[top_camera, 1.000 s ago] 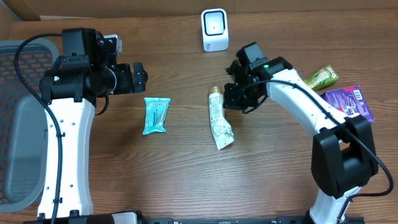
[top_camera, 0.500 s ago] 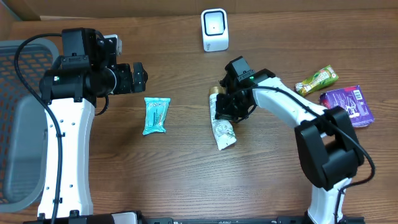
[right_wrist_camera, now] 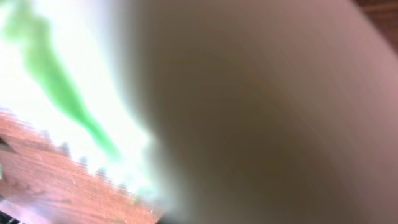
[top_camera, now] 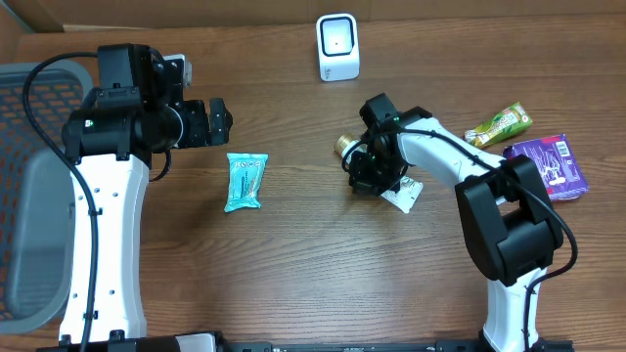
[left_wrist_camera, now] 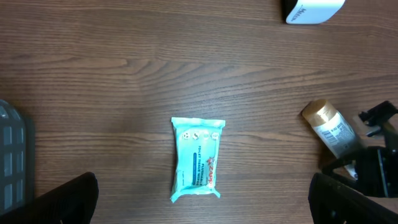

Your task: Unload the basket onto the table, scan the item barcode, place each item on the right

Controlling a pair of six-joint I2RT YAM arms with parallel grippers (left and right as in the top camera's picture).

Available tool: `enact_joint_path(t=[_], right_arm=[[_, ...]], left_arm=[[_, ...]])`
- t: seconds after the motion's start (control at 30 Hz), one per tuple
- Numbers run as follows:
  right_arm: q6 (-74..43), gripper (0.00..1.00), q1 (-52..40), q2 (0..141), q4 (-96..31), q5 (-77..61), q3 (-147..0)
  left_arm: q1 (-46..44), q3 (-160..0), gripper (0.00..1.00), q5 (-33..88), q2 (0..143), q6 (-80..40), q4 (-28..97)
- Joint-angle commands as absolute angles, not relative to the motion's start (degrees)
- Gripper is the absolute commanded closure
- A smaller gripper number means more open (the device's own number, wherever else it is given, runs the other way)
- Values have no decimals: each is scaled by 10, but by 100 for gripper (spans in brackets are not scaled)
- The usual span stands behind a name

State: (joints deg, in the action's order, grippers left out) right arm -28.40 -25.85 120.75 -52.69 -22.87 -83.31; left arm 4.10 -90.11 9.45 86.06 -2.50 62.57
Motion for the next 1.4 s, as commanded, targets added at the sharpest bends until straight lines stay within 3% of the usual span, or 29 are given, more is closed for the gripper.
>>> enact_joint_path(t=[0.0,0.1,0.13,0.17,0.23,0.27,0.3,0.77,1.17,1.37], right_arm=[[-216,96,-256,1142,-552,-223,-891],[-145,93,-249,1107,-589,-216,-919],[-121,84,-243,1095,-606,-204,-928],[-93,71,-236,1086,-619,-197,-932],[-23,31,-218,1072,-640,-183,-934],[8,6,-209,1071,-648,-175,-934],[29,0,-202,1072,-652,-166,-933],[229,4,-169,1077,-597,-166,-794],[230,8,-167,1077,-459,-163,-706],[230,18,-167,1077,-452,-155,-694]], left_arm=[[37,-912,1,99,863,-11,626],[37,-912,0,99,863,-11,626],[37,-912,1,99,863,-11,626],[37,-912,0,99,863,-11,626],[37,-912,0,99,863,-11,626],[37,-912,1,99,863,-11,626],[37,-912,1,99,863,-11,626],[37,-912,0,99,863,-11,626],[37,-912,0,99,863,-11,626],[37,-912,0,99,863,-11,626]])
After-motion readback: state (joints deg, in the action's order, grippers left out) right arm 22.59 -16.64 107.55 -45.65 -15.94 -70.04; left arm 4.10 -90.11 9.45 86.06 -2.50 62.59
